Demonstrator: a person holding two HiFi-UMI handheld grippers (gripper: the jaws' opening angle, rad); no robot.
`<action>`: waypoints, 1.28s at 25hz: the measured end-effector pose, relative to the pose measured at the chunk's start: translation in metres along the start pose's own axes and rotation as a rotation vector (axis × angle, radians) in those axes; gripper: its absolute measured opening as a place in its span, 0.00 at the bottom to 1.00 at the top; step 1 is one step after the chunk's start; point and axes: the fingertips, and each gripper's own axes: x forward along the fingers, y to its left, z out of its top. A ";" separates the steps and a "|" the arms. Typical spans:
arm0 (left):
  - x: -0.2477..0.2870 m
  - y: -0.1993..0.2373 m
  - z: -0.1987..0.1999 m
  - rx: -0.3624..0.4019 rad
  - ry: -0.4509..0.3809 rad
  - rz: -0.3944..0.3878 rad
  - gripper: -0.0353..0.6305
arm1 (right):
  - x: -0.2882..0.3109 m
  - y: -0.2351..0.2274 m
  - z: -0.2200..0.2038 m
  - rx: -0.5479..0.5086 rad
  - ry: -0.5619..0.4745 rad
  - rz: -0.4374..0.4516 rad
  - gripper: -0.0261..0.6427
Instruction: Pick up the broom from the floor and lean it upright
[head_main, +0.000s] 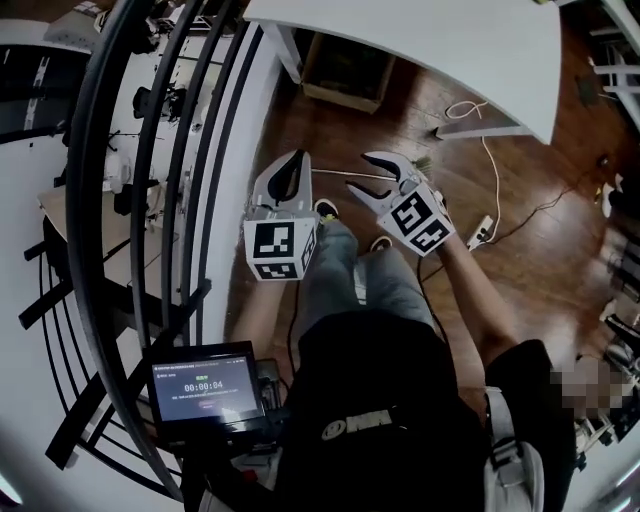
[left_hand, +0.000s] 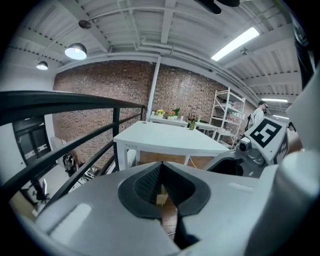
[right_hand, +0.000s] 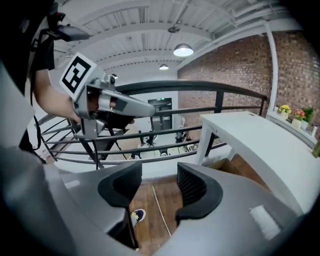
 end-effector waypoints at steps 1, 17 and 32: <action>-0.009 0.003 -0.012 -0.011 0.023 0.003 0.07 | 0.009 0.008 -0.008 0.011 0.026 0.012 0.38; -0.047 0.007 -0.135 -0.248 0.357 0.071 0.07 | 0.073 0.075 -0.161 0.011 0.447 0.185 0.35; -0.011 0.033 -0.341 -0.346 0.457 0.072 0.07 | 0.238 0.100 -0.379 -0.175 0.691 0.236 0.35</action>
